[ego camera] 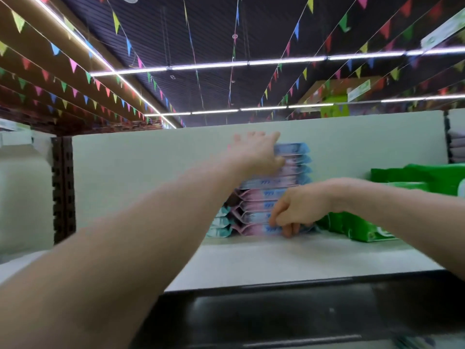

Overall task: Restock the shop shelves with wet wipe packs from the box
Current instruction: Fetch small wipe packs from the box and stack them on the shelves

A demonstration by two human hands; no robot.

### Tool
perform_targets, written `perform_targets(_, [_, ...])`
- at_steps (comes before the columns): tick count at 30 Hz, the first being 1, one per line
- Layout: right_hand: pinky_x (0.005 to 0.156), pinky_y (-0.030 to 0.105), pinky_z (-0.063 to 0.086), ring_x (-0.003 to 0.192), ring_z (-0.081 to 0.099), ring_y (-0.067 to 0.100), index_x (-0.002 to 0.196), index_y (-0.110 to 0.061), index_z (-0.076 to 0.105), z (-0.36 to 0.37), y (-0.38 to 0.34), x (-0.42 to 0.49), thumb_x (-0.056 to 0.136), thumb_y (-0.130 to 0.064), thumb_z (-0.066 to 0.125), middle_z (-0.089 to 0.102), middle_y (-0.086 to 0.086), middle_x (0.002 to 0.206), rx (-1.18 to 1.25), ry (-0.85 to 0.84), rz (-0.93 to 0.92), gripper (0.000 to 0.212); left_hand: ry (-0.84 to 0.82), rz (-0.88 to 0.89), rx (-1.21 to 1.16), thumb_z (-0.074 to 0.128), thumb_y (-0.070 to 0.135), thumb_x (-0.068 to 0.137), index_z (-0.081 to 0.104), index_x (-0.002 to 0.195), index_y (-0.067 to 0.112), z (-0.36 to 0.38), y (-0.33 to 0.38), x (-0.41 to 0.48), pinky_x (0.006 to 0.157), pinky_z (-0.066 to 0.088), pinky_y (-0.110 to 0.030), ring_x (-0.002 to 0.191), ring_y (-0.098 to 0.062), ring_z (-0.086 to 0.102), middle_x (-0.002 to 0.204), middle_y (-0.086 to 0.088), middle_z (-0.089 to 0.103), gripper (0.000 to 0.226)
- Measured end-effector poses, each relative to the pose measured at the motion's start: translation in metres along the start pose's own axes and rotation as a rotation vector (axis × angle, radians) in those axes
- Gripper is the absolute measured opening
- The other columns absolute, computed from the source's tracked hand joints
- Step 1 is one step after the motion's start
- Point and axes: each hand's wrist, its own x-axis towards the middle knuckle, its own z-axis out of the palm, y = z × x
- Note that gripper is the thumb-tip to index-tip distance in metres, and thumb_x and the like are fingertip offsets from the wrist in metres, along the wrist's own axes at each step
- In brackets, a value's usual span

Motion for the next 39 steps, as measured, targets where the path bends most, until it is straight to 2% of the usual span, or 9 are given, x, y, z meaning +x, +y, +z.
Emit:
perform_targets(3, [0.082, 0.030, 0.053, 0.080, 0.063, 0.013, 0.117, -0.022, 0.063, 0.002, 0.004, 0.010, 0.098, -0.027, 0.047, 0.067, -0.001, 0.091, 0.017, -0.029, -0.007, 0.025, 0.022, 0.119, 0.173, 0.033, 0.054, 0.098, 0.006, 0.154, 0.031, 0.015, 0.010, 0.011, 0.116, 0.011, -0.054, 0.144, -0.027, 0.023, 0.157, -0.009, 0.024, 0.066])
perform_targets(11, [0.070, 0.027, 0.052, 0.069, 0.060, 0.013, 0.117, -0.017, 0.057, 0.002, 0.007, 0.022, 0.099, -0.023, 0.042, 0.064, -0.003, 0.081, -0.012, 0.003, -0.001, 0.024, 0.142, 0.156, 0.283, 0.020, 0.055, 0.100, 0.001, 0.154, 0.031, 0.035, 0.006, 0.013, 0.102, 0.029, -0.045, 0.130, -0.028, 0.036, 0.150, -0.009, 0.032, 0.061])
perform_targets(14, [0.089, 0.026, 0.048, 0.091, 0.059, 0.013, 0.117, -0.021, 0.060, -0.005, 0.007, 0.001, 0.095, -0.025, 0.048, 0.066, -0.009, 0.101, -0.254, 0.093, -0.082, 0.025, 0.169, 0.129, 0.214, 0.024, 0.055, 0.099, -0.002, 0.155, 0.024, 0.032, 0.006, 0.005, 0.115, 0.014, -0.049, 0.144, -0.029, 0.019, 0.158, -0.011, 0.018, 0.068])
perform_targets(16, [0.085, 0.022, 0.044, 0.091, 0.054, 0.012, 0.117, -0.021, 0.060, -0.012, 0.012, -0.018, 0.093, -0.026, 0.051, 0.061, -0.011, 0.105, -0.413, 0.289, -0.157, 0.026, 0.223, 0.104, 0.169, 0.026, 0.061, 0.096, -0.005, 0.154, 0.017, 0.032, 0.001, -0.010, 0.119, 0.000, -0.049, 0.149, -0.028, 0.003, 0.162, -0.012, 0.004, 0.079])
perform_targets(19, [0.106, 0.035, 0.035, 0.123, 0.041, 0.021, 0.142, -0.019, 0.033, -0.016, 0.033, -0.032, 0.088, -0.054, 0.053, 0.039, 0.004, 0.137, -0.762, 0.601, -0.102, 0.068, 0.263, 0.150, 0.317, 0.028, 0.079, 0.084, -0.013, 0.152, 0.011, 0.040, -0.014, -0.037, 0.118, -0.007, -0.052, 0.148, -0.030, -0.010, 0.161, -0.013, -0.010, 0.105])
perform_targets(21, [0.118, 0.047, 0.012, 0.145, 0.008, 0.033, 0.152, -0.015, -0.003, -0.015, 0.044, -0.025, 0.079, -0.073, 0.048, 0.001, 0.016, 0.157, -0.925, 0.658, 0.017, 0.106, 0.215, 0.154, 0.432, 0.030, 0.089, 0.074, -0.024, 0.148, 0.011, 0.046, -0.020, -0.048, 0.116, -0.010, -0.057, 0.147, -0.032, -0.017, 0.159, -0.014, -0.021, 0.120])
perform_targets(26, [0.113, 0.061, 0.002, 0.144, -0.014, 0.040, 0.132, -0.012, -0.039, -0.005, 0.047, 0.006, 0.072, -0.083, 0.045, -0.026, 0.019, 0.154, -0.940, 0.634, 0.027, 0.125, 0.157, 0.129, 0.468, 0.028, 0.089, 0.073, -0.030, 0.145, 0.011, 0.062, -0.012, -0.043, 0.113, -0.012, -0.063, 0.143, -0.038, -0.026, 0.156, -0.014, -0.030, 0.121])
perform_targets(34, [0.112, 0.061, 0.008, 0.144, -0.013, 0.043, 0.132, -0.007, -0.040, 0.002, 0.045, 0.019, 0.076, -0.078, 0.047, -0.027, 0.021, 0.154, -0.943, 0.624, 0.072, 0.125, 0.137, 0.094, 0.451, 0.025, 0.088, 0.075, -0.027, 0.147, 0.012, 0.069, -0.013, -0.041, 0.114, -0.010, -0.062, 0.143, -0.037, -0.027, 0.156, -0.012, -0.029, 0.116])
perform_targets(39, [0.114, 0.055, 0.012, 0.147, -0.001, 0.034, 0.148, -0.009, -0.020, -0.012, 0.039, 0.003, 0.075, -0.080, 0.045, -0.013, 0.015, 0.158, -0.909, 0.647, 0.034, 0.121, 0.153, 0.125, 0.438, 0.030, 0.086, 0.076, -0.018, 0.151, 0.010, 0.050, -0.011, -0.045, 0.115, -0.006, -0.060, 0.147, -0.034, -0.015, 0.160, -0.012, -0.019, 0.117])
